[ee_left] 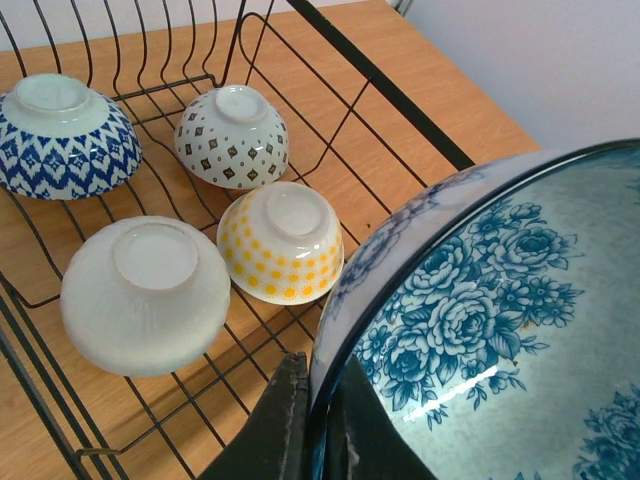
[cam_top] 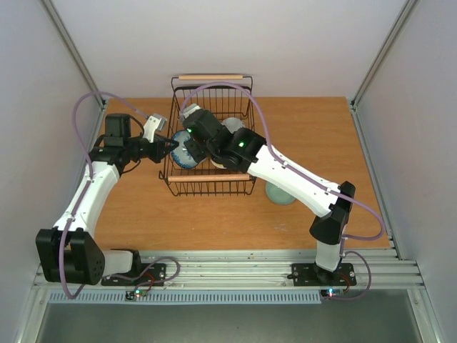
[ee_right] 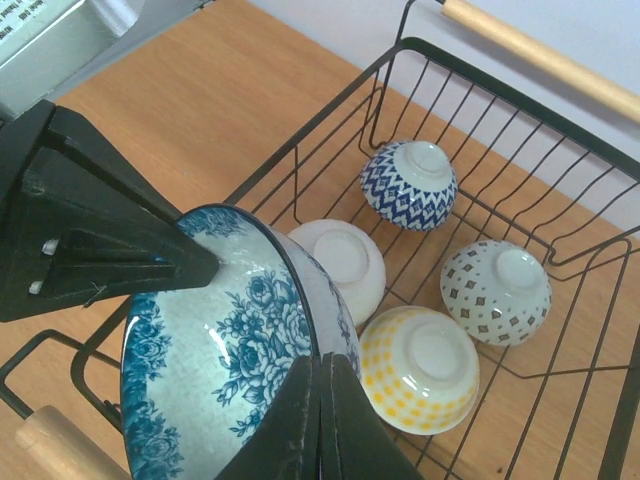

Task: Load the bowls into the dish rack

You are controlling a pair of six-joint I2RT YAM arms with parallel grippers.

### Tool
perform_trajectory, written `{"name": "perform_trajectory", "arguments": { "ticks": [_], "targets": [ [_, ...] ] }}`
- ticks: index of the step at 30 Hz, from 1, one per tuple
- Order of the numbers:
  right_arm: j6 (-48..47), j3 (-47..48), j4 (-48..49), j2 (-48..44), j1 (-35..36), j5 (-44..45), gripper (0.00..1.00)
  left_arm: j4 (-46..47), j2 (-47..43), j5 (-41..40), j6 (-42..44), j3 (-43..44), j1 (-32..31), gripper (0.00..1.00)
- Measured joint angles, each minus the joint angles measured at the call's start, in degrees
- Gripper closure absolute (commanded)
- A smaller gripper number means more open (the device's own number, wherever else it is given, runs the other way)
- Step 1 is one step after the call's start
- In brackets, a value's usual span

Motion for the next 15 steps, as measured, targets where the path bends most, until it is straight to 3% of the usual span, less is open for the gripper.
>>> {"name": "perform_trajectory", "arguments": {
  "ticks": [8,9,15],
  "targets": [
    [-0.11,0.04,-0.17,0.00,0.15,0.37,0.97,0.04,0.00,0.44,0.00,-0.22,0.07,0.99],
    [-0.11,0.04,-0.17,0.00,0.15,0.44,0.93,0.04,0.00,0.46,0.00,-0.22,0.07,1.00],
    [-1.36,-6.25,6.12,-2.56,0.17,-0.87,0.44,0.00,-0.35,3.02,0.66,-0.37,-0.46,0.99]
  ]
}}
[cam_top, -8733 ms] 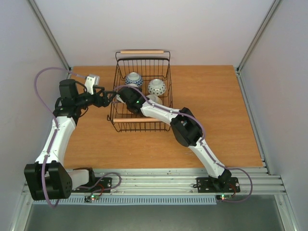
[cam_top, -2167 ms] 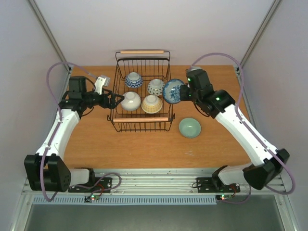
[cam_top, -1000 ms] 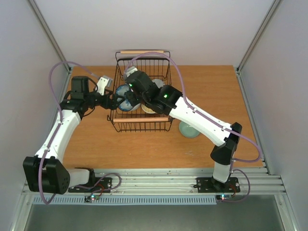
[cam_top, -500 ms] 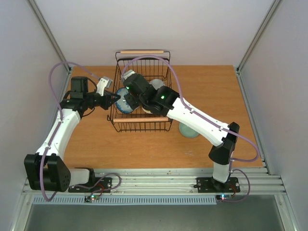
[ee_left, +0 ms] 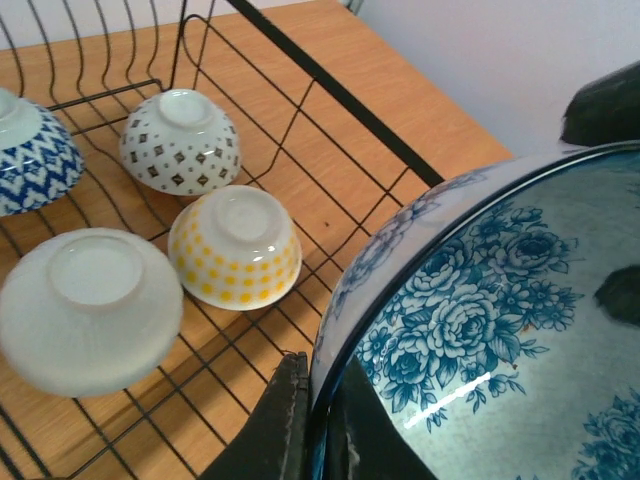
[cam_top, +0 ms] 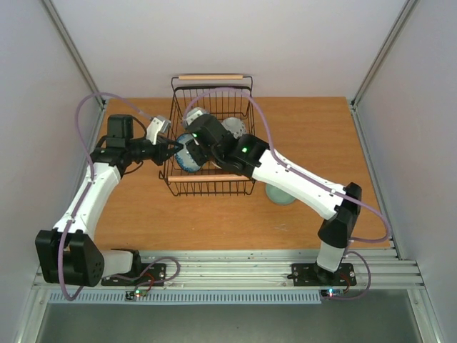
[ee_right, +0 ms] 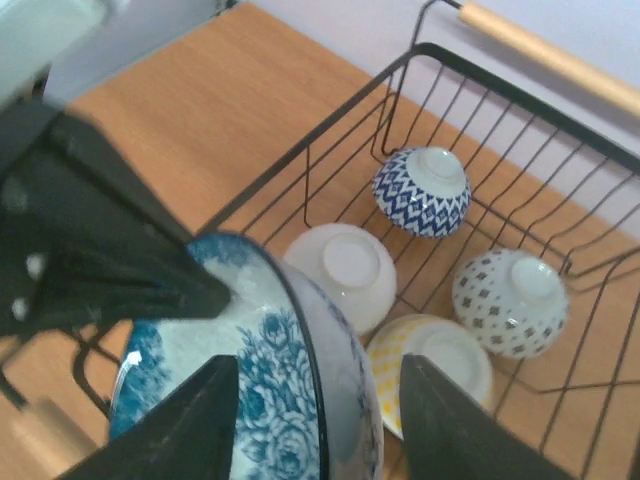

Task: Load the bowls into the dish rack

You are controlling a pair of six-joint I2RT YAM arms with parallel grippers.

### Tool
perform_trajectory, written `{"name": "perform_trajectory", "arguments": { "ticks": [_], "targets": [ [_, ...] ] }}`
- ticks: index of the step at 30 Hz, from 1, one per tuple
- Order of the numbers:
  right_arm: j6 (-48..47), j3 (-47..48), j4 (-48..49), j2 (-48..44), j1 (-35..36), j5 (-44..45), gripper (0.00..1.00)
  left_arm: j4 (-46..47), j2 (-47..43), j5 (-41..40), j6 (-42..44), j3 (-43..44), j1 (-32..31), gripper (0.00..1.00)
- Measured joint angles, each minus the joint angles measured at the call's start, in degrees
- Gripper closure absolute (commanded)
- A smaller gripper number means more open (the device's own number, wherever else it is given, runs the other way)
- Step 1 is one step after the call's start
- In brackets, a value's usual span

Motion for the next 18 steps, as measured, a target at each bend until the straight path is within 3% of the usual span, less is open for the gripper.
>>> {"name": "perform_trajectory", "arguments": {
  "ticks": [5,8,12,18],
  "targets": [
    [-0.22,-11.06,5.25,-7.39,-0.15,-4.26,0.18,0.09,-0.55,2.27,0.02,-0.48,0.13,1.00],
    [-0.15,-15.15,7.98,-12.17,-0.35,-5.60,0.08,0.28,-0.55,3.23,0.00,-0.59,0.63,1.00],
    [1.16,-20.87,12.11,-18.27,-2.08,-9.86,0.01,0.48,-0.55,4.63,-0.09,-0.81,1.01,1.00],
    [6.54,-30.21,18.27,-23.52,-9.84,-24.70,0.01,0.50,-0.55,7.30,-0.04,-0.81,1.38,0.99]
  ]
}}
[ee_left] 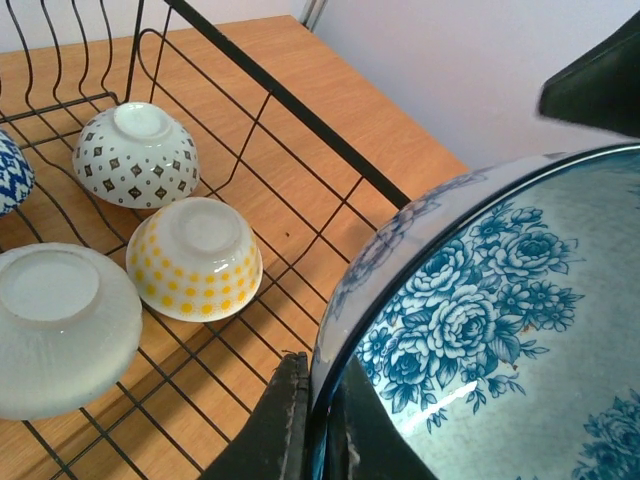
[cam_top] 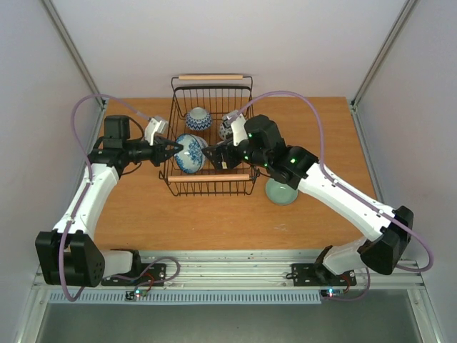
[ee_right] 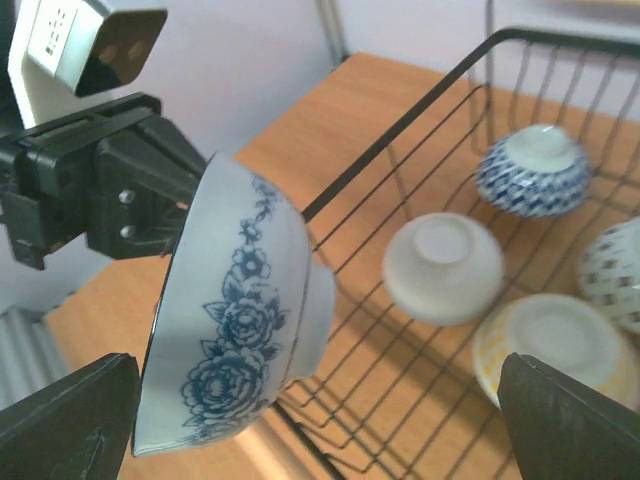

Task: Load the bowls into the dish rack

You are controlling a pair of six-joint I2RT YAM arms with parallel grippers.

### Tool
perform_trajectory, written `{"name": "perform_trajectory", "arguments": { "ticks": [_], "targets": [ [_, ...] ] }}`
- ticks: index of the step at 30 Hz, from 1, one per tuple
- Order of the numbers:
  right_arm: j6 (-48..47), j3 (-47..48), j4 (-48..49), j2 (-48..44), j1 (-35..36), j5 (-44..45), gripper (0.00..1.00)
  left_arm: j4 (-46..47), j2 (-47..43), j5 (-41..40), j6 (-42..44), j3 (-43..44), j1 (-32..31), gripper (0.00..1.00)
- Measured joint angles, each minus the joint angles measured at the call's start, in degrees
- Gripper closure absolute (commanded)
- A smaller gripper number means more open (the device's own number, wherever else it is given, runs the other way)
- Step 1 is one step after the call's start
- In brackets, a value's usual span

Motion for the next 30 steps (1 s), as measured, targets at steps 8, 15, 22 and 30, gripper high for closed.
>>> {"name": "perform_trajectory", "arguments": {
  "ticks": [8,15,22,30],
  "targets": [
    [5.09,-1.49,4.72,3.54,-1.81,-15.30,0.01,0.00,0.00,3.98,0.02,0.00,0.55,1.00],
    [7.43,-2.16,7.48,5.42,-1.84,-19.56,0.01,-0.02,0.00,7.50,0.52,0.00,0.92,0.99],
    [8.68,-4.55,10.08,5.42,-1.86,-21.99,0.18,0.39,0.00,9.11,0.66,-0.13,2.78,0.99],
    [10.14,-6.62,13.84,5.40,-2.23,-25.68,0.43,0.96,0.00,8.92,0.22,-0.50,3.54,0.99]
  ]
}}
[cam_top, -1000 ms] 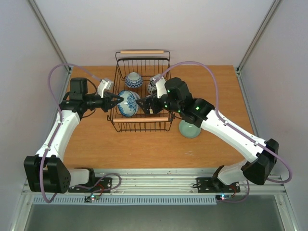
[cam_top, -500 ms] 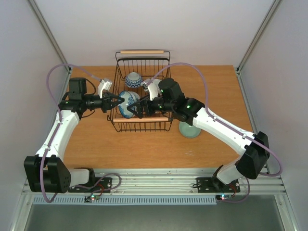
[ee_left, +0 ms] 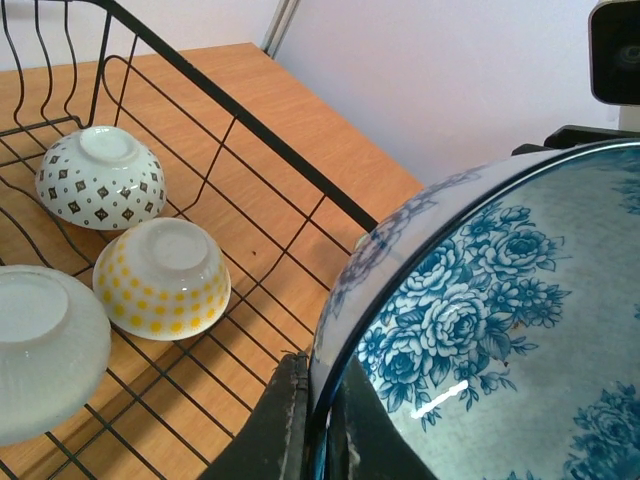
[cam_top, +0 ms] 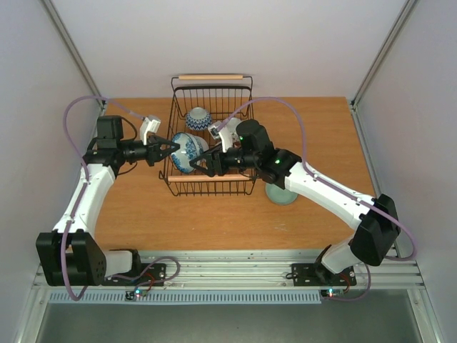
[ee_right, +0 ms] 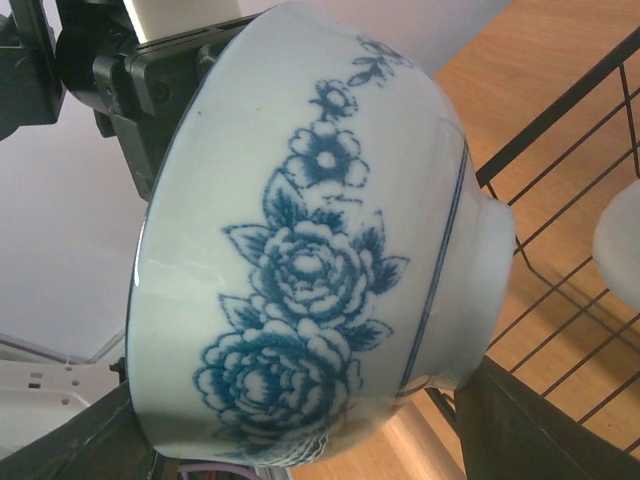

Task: Load the bowls into the dish rack

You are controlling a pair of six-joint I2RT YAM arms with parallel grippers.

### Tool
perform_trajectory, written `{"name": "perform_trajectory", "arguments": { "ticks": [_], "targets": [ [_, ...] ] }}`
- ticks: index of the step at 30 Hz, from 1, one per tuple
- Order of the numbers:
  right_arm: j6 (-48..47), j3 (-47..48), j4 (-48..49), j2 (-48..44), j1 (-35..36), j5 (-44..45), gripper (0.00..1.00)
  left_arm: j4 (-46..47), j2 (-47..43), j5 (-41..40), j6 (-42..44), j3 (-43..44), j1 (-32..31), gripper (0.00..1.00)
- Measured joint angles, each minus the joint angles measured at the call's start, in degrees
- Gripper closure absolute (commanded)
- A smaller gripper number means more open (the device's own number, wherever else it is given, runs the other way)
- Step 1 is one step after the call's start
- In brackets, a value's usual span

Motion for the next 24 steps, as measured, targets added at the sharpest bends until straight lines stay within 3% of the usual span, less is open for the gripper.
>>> {"name": "perform_trajectory", "arguments": {
  "ticks": [5,6,10,18,21,24],
  "targets": [
    [0.09,-0.22,0.52,0.02,-0.24,-0.74,0.52,0.04,0.00,0.11,-0.42,-0.04,0.00,1.00],
    [0.11,-0.22,0.63,0.02,-0.26,-0.83,0.49,0.09,0.00,0.20,-0.48,-0.04,0.00,0.99],
    [0.20,-0.24,1.03,0.20,-0.44,-1.27,0.25,0.24,0.22,0.59,-0.68,-0.04,0.07,0.99],
    [-0.13,-0.26,2.23,0.61,-0.46,-3.39,0.25,-0.96,2.01,3.98,-0.13,0.09,0.26,1.00],
    [-0.11,-0.26,2.10,0.66,-0.46,-3.34,0.37,-1.95,2.75,4.50,0.96,0.74,0.31,1.00],
    [-0.09,-0.26,2.21,0.72,-0.46,-3.28,0.65,-2.40,2.80,4.57,1.64,0.94,0.50,0.99]
  ]
}}
